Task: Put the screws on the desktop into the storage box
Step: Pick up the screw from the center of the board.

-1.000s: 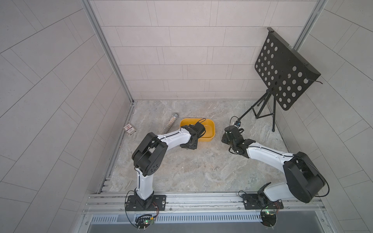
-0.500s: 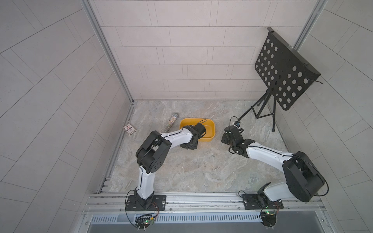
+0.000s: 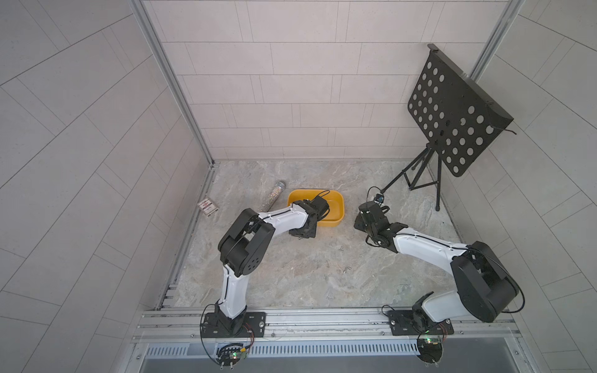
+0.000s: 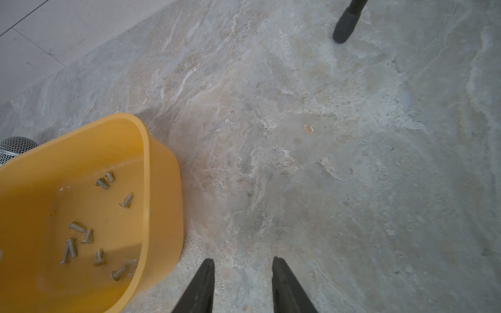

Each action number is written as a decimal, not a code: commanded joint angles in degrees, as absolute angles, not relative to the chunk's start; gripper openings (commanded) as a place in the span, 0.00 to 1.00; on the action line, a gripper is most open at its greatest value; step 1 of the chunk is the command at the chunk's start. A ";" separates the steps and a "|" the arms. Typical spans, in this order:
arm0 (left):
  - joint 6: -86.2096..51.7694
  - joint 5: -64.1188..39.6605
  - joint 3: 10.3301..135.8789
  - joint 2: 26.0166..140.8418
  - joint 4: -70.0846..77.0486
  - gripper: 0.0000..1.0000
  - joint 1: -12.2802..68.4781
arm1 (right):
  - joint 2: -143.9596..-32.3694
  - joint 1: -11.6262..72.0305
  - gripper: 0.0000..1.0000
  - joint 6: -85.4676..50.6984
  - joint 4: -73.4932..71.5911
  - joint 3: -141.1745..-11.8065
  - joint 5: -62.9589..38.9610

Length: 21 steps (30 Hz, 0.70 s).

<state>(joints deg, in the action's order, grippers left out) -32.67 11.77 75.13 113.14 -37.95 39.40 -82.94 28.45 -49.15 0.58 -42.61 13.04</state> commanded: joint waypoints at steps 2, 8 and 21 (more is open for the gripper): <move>-32.95 11.89 72.96 110.35 -40.87 0.17 39.16 | -83.49 28.26 0.40 -49.13 1.50 -42.88 13.45; -33.36 11.57 70.85 108.56 -40.84 0.14 39.13 | -83.67 28.28 0.40 -49.13 1.76 -43.15 13.27; -32.87 12.50 72.16 103.57 -44.90 0.12 39.16 | -83.94 28.23 0.40 -49.11 1.93 -43.30 13.32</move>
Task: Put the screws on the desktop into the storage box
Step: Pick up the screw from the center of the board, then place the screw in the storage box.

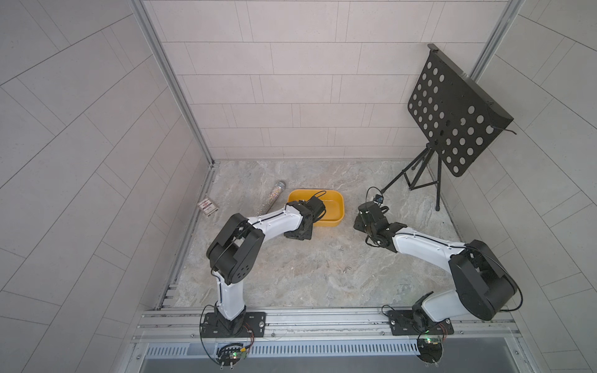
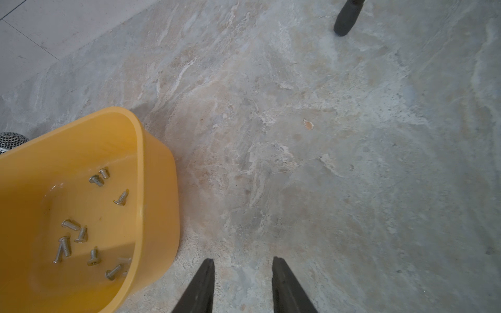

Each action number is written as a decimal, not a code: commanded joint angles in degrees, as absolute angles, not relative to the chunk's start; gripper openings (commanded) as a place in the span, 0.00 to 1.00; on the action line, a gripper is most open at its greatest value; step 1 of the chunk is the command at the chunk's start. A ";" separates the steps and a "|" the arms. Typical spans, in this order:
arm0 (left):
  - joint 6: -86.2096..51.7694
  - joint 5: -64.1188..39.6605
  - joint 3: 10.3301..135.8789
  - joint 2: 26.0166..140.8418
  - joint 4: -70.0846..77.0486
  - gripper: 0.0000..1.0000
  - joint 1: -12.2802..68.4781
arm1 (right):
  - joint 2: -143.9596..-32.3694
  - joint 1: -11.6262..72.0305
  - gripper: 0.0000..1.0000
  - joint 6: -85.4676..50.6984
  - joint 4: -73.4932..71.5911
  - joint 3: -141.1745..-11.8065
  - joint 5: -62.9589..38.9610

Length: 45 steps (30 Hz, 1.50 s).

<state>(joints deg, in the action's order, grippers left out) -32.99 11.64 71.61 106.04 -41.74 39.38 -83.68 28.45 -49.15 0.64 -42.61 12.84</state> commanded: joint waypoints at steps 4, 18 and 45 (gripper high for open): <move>-32.69 12.81 72.07 101.60 -46.58 0.12 39.22 | -83.94 28.34 0.40 -49.13 1.99 -43.33 13.26; -32.70 12.99 74.37 95.74 -52.15 0.11 40.24 | -84.11 28.30 0.40 -49.22 2.13 -43.41 13.18; -26.92 13.04 102.43 105.91 -59.24 0.11 41.31 | -85.61 28.26 0.40 -49.48 3.12 -44.67 13.00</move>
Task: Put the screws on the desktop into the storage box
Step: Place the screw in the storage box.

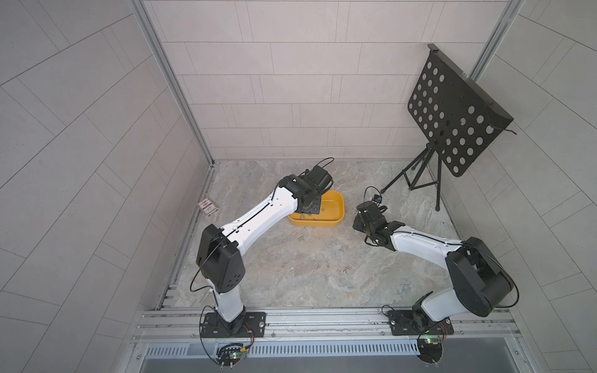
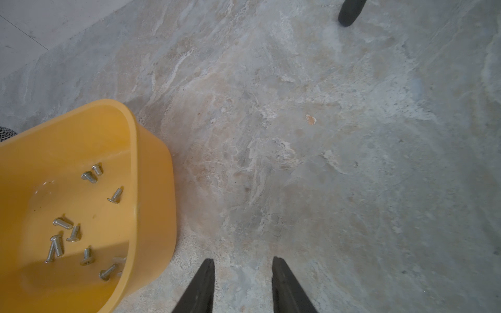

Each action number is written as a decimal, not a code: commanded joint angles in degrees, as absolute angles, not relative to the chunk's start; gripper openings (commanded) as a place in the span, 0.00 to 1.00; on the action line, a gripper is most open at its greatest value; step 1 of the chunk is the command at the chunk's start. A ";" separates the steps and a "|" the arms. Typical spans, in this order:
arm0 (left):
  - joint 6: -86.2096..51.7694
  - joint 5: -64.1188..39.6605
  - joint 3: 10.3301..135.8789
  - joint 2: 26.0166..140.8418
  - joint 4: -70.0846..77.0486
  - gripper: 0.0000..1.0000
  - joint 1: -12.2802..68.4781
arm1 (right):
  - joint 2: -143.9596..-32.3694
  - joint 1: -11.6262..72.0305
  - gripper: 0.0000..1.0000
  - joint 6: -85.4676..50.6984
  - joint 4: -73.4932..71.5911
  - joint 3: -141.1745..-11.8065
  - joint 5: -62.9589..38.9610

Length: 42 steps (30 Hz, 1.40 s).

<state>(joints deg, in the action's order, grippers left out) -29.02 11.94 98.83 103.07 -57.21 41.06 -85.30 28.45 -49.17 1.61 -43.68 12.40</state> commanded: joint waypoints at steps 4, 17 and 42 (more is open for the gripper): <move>-25.98 12.07 107.77 111.54 -58.41 0.11 40.54 | -85.61 28.21 0.40 -49.48 3.09 -44.64 12.96; -24.30 5.57 116.46 127.18 -59.27 0.11 37.04 | -85.95 26.44 0.40 -50.27 2.49 -44.21 10.31; -23.48 4.59 116.04 130.60 -58.80 0.19 35.16 | -86.97 25.90 0.40 -50.45 2.37 -44.74 9.11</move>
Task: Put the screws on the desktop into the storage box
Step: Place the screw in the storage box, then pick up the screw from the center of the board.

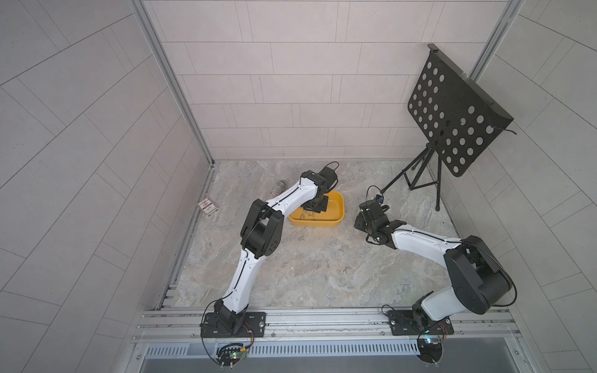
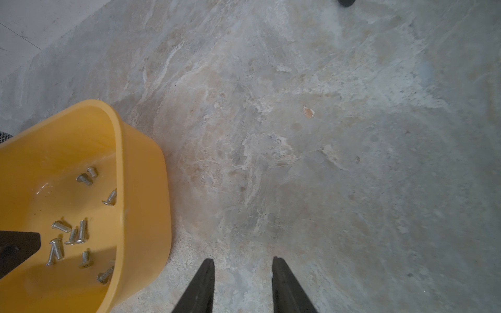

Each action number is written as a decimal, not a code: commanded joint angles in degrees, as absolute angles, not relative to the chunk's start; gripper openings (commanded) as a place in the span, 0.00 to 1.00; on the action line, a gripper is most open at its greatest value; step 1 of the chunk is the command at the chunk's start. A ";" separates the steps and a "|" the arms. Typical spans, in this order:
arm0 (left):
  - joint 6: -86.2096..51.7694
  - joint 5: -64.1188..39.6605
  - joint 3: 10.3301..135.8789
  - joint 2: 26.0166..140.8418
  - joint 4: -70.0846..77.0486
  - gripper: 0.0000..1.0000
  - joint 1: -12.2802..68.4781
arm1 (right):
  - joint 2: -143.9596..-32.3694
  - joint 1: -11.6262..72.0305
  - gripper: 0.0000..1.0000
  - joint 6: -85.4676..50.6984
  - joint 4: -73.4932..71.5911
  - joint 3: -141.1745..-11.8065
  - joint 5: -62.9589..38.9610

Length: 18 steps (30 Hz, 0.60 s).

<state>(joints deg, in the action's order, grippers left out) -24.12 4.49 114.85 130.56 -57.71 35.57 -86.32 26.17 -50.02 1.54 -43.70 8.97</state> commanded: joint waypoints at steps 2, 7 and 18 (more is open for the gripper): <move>-23.45 4.33 115.91 131.18 -58.74 0.19 35.08 | -86.93 25.93 0.40 -50.45 2.37 -44.74 9.01; -23.73 4.16 115.47 130.22 -58.89 0.20 34.99 | -86.84 25.92 0.40 -50.45 2.37 -44.56 9.10; -24.18 8.69 100.99 107.28 -58.64 0.45 33.14 | -84.49 25.98 0.40 -50.67 2.11 -43.93 3.40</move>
<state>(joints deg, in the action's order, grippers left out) -24.03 6.24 104.18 114.65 -57.39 34.41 -86.43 26.20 -50.02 1.52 -43.68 6.31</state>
